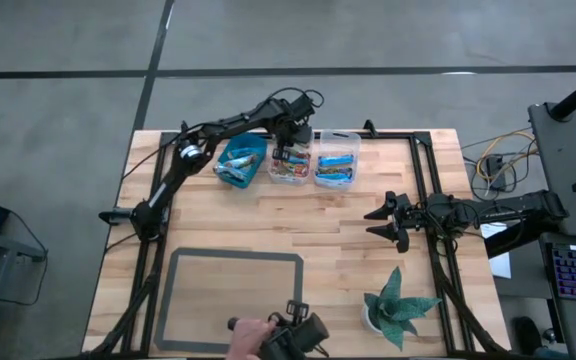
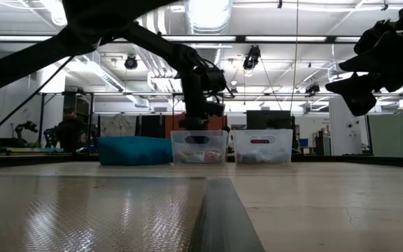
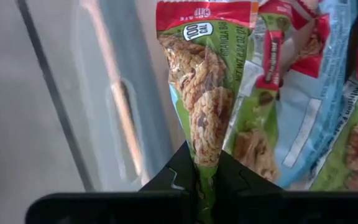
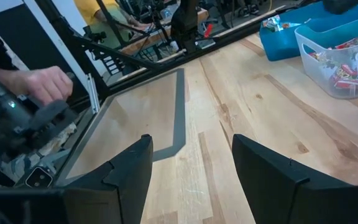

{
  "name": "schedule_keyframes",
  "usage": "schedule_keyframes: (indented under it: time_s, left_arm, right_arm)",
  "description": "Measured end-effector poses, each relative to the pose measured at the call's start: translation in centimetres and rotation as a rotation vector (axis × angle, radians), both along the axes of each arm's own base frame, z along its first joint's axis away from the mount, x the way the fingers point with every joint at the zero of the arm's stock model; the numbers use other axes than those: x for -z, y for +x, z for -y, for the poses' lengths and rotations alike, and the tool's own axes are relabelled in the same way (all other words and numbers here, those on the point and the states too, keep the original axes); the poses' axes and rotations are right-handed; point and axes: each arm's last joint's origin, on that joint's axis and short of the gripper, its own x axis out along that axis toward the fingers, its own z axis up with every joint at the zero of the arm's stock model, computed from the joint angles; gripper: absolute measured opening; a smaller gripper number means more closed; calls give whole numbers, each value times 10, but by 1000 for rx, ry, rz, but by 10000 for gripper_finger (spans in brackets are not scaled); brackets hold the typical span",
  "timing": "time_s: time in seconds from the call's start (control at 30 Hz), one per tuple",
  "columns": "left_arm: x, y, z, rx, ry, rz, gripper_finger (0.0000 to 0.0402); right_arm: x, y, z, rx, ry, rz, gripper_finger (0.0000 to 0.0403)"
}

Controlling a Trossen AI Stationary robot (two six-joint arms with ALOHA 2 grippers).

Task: Pick and place Granola Bars by type
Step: Put the red granola bar into the left transparent bin, then return to Home Position

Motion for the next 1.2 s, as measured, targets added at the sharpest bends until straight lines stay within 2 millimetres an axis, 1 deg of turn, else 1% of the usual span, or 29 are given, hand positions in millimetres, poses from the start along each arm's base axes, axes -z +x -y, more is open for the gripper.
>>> schedule_keyframes:
  time_s: [0.13, 0.3, 0.43, 0.53, 0.63, 0.83, 0.93, 1.0, 1.07, 1.13, 1.2]
  left_arm:
    - [10, 3, -1, 24, -21, 1, 2]
    - [15, 4, -1, 18, -34, -3, 2]
    - [13, 7, -3, -75, -27, 56, 13]
    - [8, 8, -4, -147, -30, 111, 33]
    - [4, 8, -4, -149, -31, 122, 56]
    - [3, 8, 1, -148, -44, 102, 111]
    - [1, 8, 2, -174, -3, 77, 146]
    - [-5, 9, 3, -228, 33, 80, 171]
    - [-18, 8, 4, -284, 46, 110, 198]
    - [-39, 4, 8, -321, 53, 153, 223]
    - [-65, 1, 15, -356, 71, 217, 247]
  right_arm:
    - [0, 0, 0, 0, 0, 0, 210]
    - [0, 0, 0, 0, 0, 0, 210]
    - [0, 0, 0, 0, 0, 0, 210]
    - [0, 0, 0, 0, 0, 0, 210]
    - [0, 0, 0, 0, 0, 0, 210]
    - [0, 0, 0, 1, 0, 0, 210]
    - [0, 0, 0, 1, 0, 0, 210]
    - [0, 0, 0, 0, 0, 0, 210]
    - [0, 0, 0, 0, 0, 0, 210]
    - [0, 0, 0, 0, 0, 0, 210]
    - [0, 0, 0, 1, 0, 0, 210]
